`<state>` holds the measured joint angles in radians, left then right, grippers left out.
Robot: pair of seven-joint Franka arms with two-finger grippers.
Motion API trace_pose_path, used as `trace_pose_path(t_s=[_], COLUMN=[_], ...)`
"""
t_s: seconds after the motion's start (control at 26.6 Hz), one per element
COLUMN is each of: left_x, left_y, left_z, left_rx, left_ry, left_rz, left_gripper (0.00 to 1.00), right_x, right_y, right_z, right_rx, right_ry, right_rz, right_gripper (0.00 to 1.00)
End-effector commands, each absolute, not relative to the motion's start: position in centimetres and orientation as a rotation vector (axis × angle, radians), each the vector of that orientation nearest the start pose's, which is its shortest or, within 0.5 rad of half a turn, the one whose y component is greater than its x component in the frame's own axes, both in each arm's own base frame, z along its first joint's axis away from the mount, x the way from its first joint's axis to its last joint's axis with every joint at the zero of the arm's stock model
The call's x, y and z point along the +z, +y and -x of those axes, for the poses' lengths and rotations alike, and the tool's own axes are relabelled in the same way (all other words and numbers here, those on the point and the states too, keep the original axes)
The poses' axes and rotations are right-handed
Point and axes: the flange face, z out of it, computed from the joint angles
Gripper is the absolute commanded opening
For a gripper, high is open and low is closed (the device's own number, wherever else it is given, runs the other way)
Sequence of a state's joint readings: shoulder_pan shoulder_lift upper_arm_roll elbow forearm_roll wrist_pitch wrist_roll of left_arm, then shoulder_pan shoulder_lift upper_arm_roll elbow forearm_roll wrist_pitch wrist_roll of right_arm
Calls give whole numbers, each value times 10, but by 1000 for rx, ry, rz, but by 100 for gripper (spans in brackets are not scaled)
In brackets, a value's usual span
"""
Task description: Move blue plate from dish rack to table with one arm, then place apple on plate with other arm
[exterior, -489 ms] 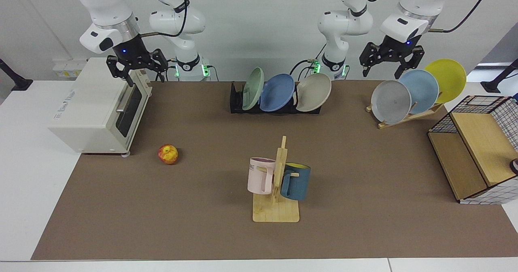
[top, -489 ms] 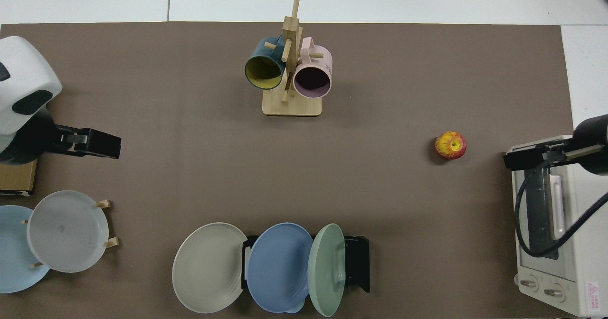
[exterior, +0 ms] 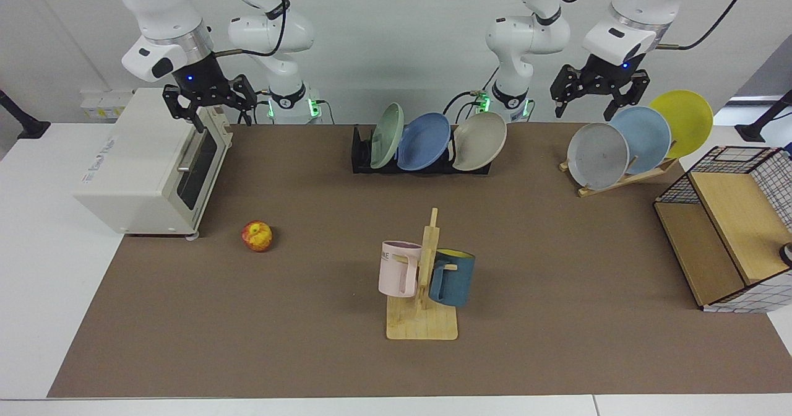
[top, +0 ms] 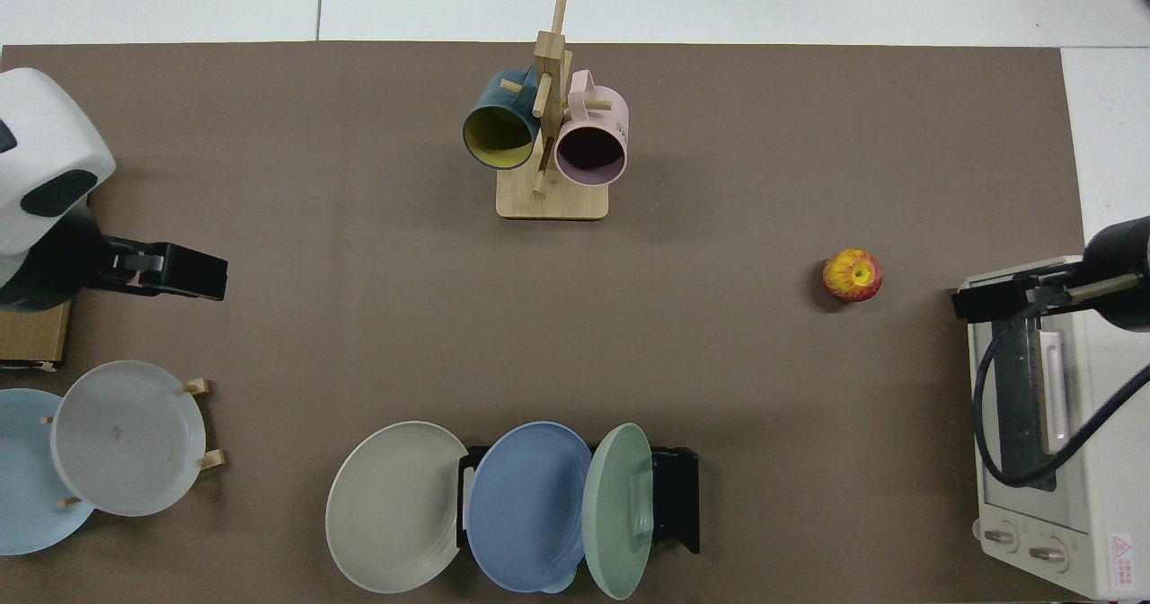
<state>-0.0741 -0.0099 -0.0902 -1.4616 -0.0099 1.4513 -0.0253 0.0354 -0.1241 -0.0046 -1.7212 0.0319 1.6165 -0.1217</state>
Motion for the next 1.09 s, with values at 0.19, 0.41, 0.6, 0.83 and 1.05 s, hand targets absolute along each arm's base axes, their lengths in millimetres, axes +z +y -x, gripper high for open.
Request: trace_pose_path(t_s=[0.19,0.41,0.6,0.83,1.05], left_x=[673,669,666,653,622], left_y=[-85,-87,-86,-89,-107], left_z=[-522,-517,-513,-507,-496], left_rx=[10,11,11,4,23], left_ry=[219,231,231,242,279], left_rz=[3132,3138,3142,3140,3176], left_gripper=[100,100,100,100,100], right_x=[627,627,627,627,627], right_y=[18,18,18,18,18], right_z=[-518,-518,-518,-518,-518], right_rx=[-19,-19,-19,-19,-19], right_ry=[-204,-204,-204,-201,-204], right_rz=[3104,3104,3104,3104,3104], right_gripper=[100,100,100,100,100])
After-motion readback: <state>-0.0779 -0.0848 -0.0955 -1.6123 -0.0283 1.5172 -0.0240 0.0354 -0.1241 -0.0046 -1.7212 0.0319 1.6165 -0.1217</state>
